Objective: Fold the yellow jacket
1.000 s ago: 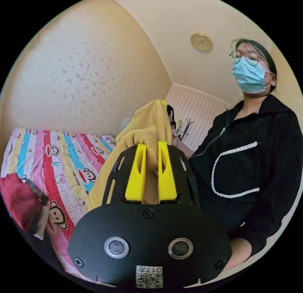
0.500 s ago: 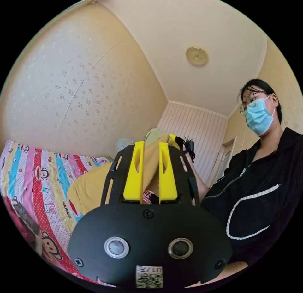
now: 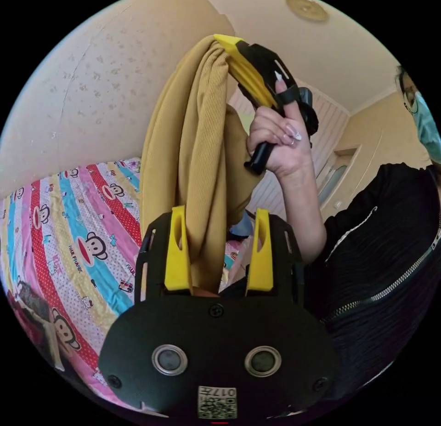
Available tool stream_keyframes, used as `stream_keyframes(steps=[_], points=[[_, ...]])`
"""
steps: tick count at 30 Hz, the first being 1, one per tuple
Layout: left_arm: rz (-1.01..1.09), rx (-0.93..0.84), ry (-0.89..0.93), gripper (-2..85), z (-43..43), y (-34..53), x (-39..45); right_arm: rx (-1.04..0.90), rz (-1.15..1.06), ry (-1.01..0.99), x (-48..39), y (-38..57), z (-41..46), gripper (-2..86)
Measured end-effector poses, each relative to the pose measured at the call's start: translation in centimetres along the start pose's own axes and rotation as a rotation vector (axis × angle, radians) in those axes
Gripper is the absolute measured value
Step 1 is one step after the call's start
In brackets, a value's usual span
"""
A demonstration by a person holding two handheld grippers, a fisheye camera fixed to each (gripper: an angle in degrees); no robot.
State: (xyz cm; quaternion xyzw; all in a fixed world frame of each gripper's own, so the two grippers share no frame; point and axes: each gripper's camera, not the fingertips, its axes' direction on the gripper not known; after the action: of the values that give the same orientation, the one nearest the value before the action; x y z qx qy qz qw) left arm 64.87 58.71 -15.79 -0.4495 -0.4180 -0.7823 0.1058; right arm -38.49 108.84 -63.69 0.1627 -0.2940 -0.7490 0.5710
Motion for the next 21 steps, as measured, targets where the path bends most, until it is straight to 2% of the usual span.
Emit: stream_keyframes(steps=[2,4,6,10,13,16,21], points=[[-0.034,-0.011,-0.04,7.4,-1.0,0.3,-1.5,0.009,0.003,0.039,0.2,0.3,-0.6,1.8],[-0.048,0.075,0.042,5.1,-3.9,1.2,-4.0,-0.001,0.035,0.084,1.3,0.7,-1.2,1.9],[-0.09,0.198,0.079,5.0,-6.6,2.1,-6.1,-0.018,0.113,0.079,3.8,1.6,-2.0,1.9],[0.011,0.369,0.243,5.2,-11.6,1.2,-8.5,-0.063,0.195,-0.021,7.1,3.4,-2.1,2.4],[0.058,0.352,0.239,5.4,-13.1,-1.6,-9.0,-0.109,0.278,-0.036,9.1,5.0,-1.4,3.1],[0.142,0.277,0.208,5.5,-12.7,-5.2,-9.1,0.013,0.417,-0.069,10.9,7.4,-2.7,3.9],[0.15,0.276,0.282,5.5,-12.7,-10.4,-11.1,0.33,0.559,-0.291,14.4,12.8,-9.2,4.5]])
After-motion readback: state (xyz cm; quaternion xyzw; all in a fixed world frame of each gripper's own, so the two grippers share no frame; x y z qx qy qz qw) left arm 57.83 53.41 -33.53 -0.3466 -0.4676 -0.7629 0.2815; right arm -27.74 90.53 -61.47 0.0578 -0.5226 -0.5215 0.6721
